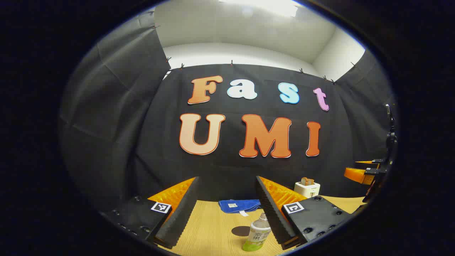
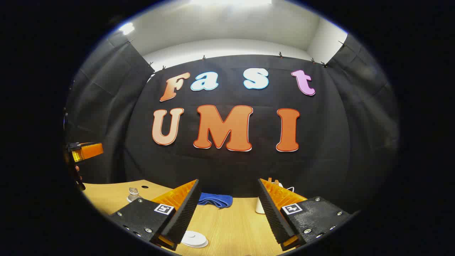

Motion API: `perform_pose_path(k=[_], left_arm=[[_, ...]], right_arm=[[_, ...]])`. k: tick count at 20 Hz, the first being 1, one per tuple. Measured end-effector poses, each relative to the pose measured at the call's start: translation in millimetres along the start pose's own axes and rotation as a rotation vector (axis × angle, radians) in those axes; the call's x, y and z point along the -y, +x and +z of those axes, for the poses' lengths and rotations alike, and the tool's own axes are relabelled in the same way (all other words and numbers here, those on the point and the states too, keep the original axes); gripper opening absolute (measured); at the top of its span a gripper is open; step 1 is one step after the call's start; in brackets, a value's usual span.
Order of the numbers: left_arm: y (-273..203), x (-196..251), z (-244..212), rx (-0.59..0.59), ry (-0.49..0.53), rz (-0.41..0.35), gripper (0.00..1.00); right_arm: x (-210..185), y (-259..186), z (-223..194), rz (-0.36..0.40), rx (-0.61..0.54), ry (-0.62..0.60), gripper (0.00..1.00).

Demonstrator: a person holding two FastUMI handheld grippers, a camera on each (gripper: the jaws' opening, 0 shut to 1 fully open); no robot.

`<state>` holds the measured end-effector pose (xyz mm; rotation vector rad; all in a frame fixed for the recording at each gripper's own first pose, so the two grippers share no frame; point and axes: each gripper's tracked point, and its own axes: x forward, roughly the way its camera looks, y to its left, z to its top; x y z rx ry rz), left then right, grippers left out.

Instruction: Open the teacup lid with one hand, grasp the water bottle and pour water into the teacup with the other hand; after pouring, place the water bottle on the coaster and then close the teacup lid.

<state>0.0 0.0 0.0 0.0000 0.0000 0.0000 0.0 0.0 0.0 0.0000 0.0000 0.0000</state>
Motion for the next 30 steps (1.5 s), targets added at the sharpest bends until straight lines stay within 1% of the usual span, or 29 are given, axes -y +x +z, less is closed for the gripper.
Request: perform_pose_path(k=[2, 4, 7, 10, 11, 14, 17, 19, 21, 24, 25, 27, 28, 29, 30], left_arm=[[-1, 6, -1, -0.003, -0.003, -0.007, 0.99], [1, 20, 2, 0.02, -0.007, -0.041, 0.99], [2, 23, 2, 0.037, 0.027, -0.029, 0.99], [2, 36, -6, 0.013, 0.025, -0.044, 0.98], [2, 36, -6, 0.016, 0.017, -0.045, 0.99], [5, 43, -7, 0.008, -0.016, -0.058, 0.99], [4, 42, -9, -0.001, -0.007, -0.044, 0.99], [4, 48, -9, -0.001, -0.018, -0.054, 0.99], [3, 48, -12, -0.003, -0.031, -0.056, 0.99], [1, 44, -26, -0.031, -0.001, -0.047, 0.99], [0, 44, -33, -0.047, 0.008, -0.047, 0.99], [-2, 47, -42, -0.066, 0.01, -0.057, 0.99], [-4, 49, -46, -0.071, 0.006, -0.064, 0.99], [-5, 49, -49, -0.072, -0.005, -0.066, 0.99], [-6, 51, -54, -0.078, -0.018, -0.075, 0.99]], right_arm=[[0, 1, -2, 0.009, -0.006, -0.007, 0.94], [-1, 1, -7, 0.026, -0.017, -0.029, 0.95], [-6, 1, -11, 0.058, -0.028, -0.009, 0.94], [0, 2, -12, 0.056, -0.028, -0.003, 0.95], [1, 1, -13, 0.053, -0.027, -0.004, 0.95], [-4, 0, -7, 0.074, -0.007, -0.009, 0.95], [-9, 0, -6, 0.09, -0.003, -0.002, 0.94], [-10, 3, -9, 0.089, -0.014, 0.009, 0.94], [-11, 5, -16, 0.093, -0.026, 0.014, 0.95], [-19, 8, -31, 0.119, -0.06, 0.025, 0.95], [-22, 9, -36, 0.123, -0.073, 0.031, 0.97], [-28, 10, -48, 0.139, -0.099, 0.039, 0.97], [-32, 11, -54, 0.148, -0.114, 0.039, 1.0], [-35, 12, -61, 0.157, -0.127, 0.034, 0.98], [-37, 12, -67, 0.16, -0.14, 0.027, 0.98]])
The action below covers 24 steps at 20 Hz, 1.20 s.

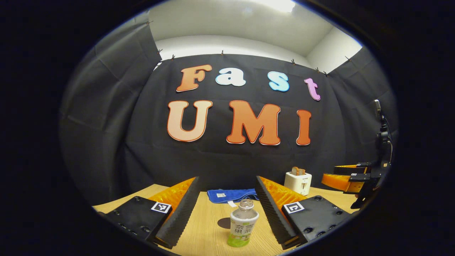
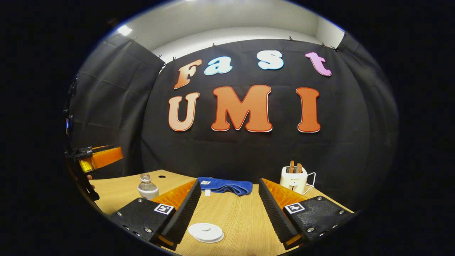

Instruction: Open the teacup lid with one hand, grasp the water bottle and pour water into the teacup with the other hand; after pouring, place the water bottle on the coaster and then close the teacup lid.

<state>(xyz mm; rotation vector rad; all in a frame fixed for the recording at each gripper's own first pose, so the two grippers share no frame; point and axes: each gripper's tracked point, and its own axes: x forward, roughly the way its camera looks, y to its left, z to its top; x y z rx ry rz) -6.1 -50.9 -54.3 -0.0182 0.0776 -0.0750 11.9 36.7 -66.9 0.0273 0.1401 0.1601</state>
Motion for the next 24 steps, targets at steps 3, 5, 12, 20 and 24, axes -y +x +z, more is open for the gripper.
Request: perform_pose_path(k=[3, 5, 12, 20, 24], left_arm=[[-2, 9, -14, -0.023, -0.024, -0.037, 0.99], [-3, 9, -29, -0.046, 0.003, -0.042, 0.99], [-2, 21, -74, -0.135, 0.052, -0.062, 0.99], [3, 37, -116, -0.206, 0.056, -0.119, 0.99], [9, 40, -138, -0.233, 0.11, -0.118, 0.99]], right_arm=[[-6, 4, -19, 0.013, -0.039, -0.01, 0.98], [-14, 7, -36, 0.033, -0.075, 0.007, 0.97], [-28, 19, -82, 0.08, -0.18, -0.009, 0.98], [-50, 25, -132, 0.138, -0.294, 0.01, 0.93], [-53, 29, -148, 0.15, -0.327, -0.004, 0.87]])
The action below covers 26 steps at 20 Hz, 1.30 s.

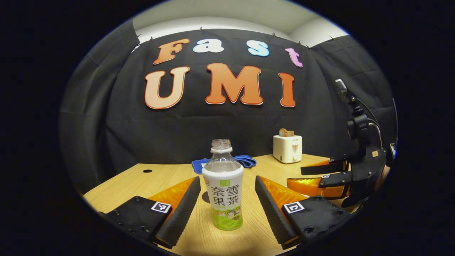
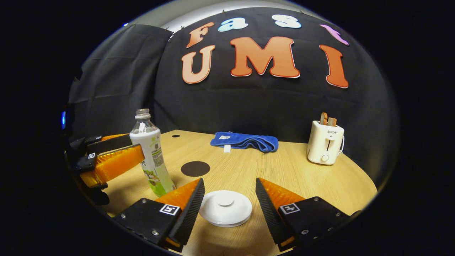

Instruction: Open the teacup lid with one hand, grasp the water bottle and pour water into the teacup with the other hand; after pouring, place the water bottle on the coaster and then close the teacup lid.

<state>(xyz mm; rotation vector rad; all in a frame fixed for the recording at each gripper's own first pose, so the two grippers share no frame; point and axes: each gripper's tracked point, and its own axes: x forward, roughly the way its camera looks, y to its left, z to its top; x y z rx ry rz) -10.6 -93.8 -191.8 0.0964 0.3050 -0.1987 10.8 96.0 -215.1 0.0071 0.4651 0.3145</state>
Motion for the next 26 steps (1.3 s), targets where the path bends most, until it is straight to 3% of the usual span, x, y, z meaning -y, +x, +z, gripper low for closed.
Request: perform_pose_path(k=[13, 14, 15, 20, 22, 26], left_arm=[[34, -6, -55, -0.153, -0.15, 0.009, 0.96], [35, -6, -59, -0.163, -0.149, 0.008, 0.94], [37, -6, -61, -0.173, -0.152, 0.007, 0.92], [37, -5, -64, -0.192, -0.128, 0.002, 0.8], [38, -5, -66, -0.196, -0.119, 0.001, 0.76], [40, -4, -67, -0.206, -0.101, 0.01, 0.72]], right_arm=[[-6, 15, -13, 0.05, -0.045, -0.005, 0.74], [-4, 15, -14, 0.047, -0.046, -0.005, 0.72], [-5, 16, -14, 0.05, -0.049, -0.004, 0.63], [-15, 15, -18, 0.09, -0.063, -0.023, 0.65], [-15, 15, -17, 0.087, -0.059, -0.048, 0.61], [-8, 16, -15, 0.07, -0.058, -0.041, 0.65]])
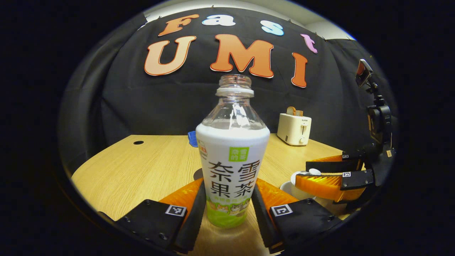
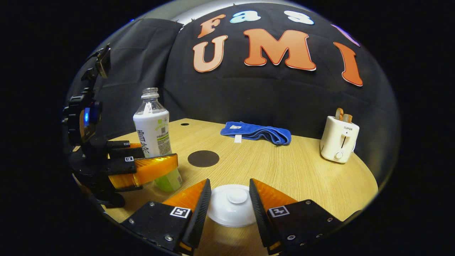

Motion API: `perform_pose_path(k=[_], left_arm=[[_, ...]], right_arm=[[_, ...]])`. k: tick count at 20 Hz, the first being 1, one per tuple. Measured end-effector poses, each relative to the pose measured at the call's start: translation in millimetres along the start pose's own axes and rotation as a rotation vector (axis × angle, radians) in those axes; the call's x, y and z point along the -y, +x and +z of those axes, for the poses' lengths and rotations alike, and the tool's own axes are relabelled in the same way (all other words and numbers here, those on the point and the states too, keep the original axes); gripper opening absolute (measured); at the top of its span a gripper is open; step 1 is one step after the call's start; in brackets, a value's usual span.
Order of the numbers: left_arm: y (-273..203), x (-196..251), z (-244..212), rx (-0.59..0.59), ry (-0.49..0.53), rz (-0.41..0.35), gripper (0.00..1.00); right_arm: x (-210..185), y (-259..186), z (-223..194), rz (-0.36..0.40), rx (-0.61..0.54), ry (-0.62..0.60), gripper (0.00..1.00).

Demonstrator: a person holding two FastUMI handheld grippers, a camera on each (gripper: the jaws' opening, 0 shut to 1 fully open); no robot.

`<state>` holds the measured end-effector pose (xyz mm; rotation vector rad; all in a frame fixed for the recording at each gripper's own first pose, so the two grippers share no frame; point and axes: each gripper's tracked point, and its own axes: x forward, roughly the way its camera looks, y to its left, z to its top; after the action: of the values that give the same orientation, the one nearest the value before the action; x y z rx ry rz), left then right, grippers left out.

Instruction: Open the teacup lid with one hand, grasp the water bottle and pour water into the teacup with the other hand; after pouring, place the water bottle on the coaster and then close the teacup lid.

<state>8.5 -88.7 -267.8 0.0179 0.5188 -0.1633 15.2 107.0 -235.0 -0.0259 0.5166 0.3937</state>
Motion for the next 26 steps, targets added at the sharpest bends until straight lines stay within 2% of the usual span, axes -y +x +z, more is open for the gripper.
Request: perform_pose_path(k=[1, 6, 7, 8, 9, 11, 12, 13, 17, 19, 21, 22, 24, 26], left_arm=[[1, 1, 1, 0.002, -0.003, 0.003, 0.71], [0, 2, 0, -0.001, -0.001, 0.002, 0.65], [0, 2, 1, -0.002, -0.004, 0.003, 0.65], [-1, 3, 0, -0.003, -0.005, 0.002, 0.65], [0, 2, -1, -0.005, -0.008, 0.001, 0.65], [-1, 1, -1, -0.002, -0.012, 0.007, 0.65], [-1, 1, -1, 0.002, -0.005, 0.016, 0.65], [-1, 3, 0, 0.003, 0.013, 0.016, 0.65], [0, 3, -1, 0.006, 0.013, 0.009, 0.65], [0, -1, -2, 0.006, -0.008, 0.012, 0.65], [-2, -7, -1, 0.005, -0.023, 0.045, 0.72], [-1, -10, -1, 0.006, -0.028, 0.06, 0.72], [0, -10, -1, 0.008, -0.03, 0.065, 0.7], [-2, -12, -1, 0.005, -0.032, 0.072, 0.63]], right_arm=[[2, 0, -1, -0.003, -0.003, 0.008, 0.56], [0, -1, 2, -0.002, 0.005, 0.002, 0.42], [2, -1, 3, -0.011, 0.007, -0.004, 0.32], [2, -1, 2, -0.011, 0.005, -0.002, 0.33], [2, -1, 2, -0.01, 0.003, 0.003, 0.27], [4, -1, 2, -0.013, -0.004, 0.018, 0.25], [3, -2, 2, -0.014, -0.004, 0.018, 0.21], [3, -2, 2, -0.018, -0.003, 0.012, 0.25], [4, -4, 2, -0.02, 0.001, 0.011, 0.25], [0, -6, 4, 0.002, 0.008, 0.026, 0.21], [2, -8, 8, -0.004, 0.024, 0.019, 0.2], [3, -9, 9, -0.005, 0.031, 0.022, 0.2], [5, -14, 15, -0.008, 0.047, 0.035, 0.2], [12, -19, 19, -0.02, 0.061, 0.042, 0.2]])
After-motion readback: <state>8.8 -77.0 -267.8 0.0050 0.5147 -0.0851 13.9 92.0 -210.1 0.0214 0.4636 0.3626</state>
